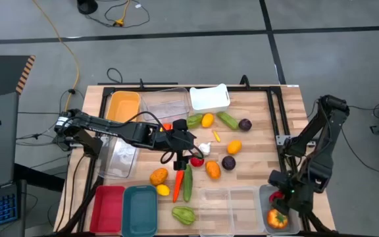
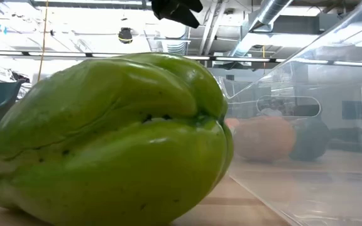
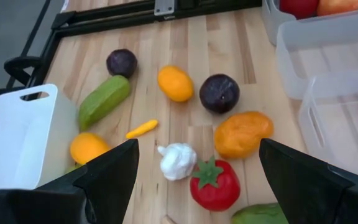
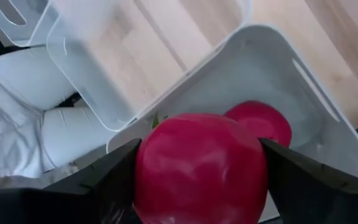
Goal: Sort produce into baskets
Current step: Put the left red tomato into the gray bin, then put the bottom orange carrot into the yellow bin
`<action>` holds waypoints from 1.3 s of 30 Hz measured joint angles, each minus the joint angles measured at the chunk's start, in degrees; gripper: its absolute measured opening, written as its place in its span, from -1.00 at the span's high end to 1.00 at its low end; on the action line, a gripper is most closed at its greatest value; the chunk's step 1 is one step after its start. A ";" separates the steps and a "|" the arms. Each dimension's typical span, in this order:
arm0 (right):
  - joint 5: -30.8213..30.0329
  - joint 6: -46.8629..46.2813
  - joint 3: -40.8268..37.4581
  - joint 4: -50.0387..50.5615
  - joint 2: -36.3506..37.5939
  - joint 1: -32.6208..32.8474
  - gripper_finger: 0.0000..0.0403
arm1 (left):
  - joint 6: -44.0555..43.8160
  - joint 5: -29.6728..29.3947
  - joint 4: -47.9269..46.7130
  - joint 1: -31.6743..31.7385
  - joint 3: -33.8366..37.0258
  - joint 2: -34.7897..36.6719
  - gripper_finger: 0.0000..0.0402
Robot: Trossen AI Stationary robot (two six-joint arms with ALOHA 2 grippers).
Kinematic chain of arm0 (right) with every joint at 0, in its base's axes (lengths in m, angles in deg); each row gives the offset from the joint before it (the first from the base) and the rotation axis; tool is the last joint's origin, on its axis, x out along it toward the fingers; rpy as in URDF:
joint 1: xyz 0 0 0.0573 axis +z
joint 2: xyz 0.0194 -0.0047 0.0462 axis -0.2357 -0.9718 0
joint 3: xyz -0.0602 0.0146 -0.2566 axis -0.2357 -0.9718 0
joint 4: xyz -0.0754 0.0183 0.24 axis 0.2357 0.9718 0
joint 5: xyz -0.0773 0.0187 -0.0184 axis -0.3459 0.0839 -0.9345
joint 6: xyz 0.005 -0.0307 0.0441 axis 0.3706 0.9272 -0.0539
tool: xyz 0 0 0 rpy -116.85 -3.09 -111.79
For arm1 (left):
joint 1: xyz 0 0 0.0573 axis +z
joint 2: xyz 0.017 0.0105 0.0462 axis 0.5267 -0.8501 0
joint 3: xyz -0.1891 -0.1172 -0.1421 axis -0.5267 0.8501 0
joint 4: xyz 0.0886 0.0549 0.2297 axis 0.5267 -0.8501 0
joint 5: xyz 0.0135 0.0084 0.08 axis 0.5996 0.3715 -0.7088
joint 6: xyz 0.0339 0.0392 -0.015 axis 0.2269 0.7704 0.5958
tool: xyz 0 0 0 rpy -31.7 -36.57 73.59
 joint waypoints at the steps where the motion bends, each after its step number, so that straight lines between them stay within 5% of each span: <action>1: 0.00 -0.29 0.00 0.00 0.00 0.27 -0.71 | 0.01 0.00 0.02 -0.02 0.00 0.00 -0.60; 39: 7.48 -2.01 0.00 0.95 -0.02 -3.19 -0.80 | 0.01 -0.04 -0.18 0.02 0.00 -0.02 -0.60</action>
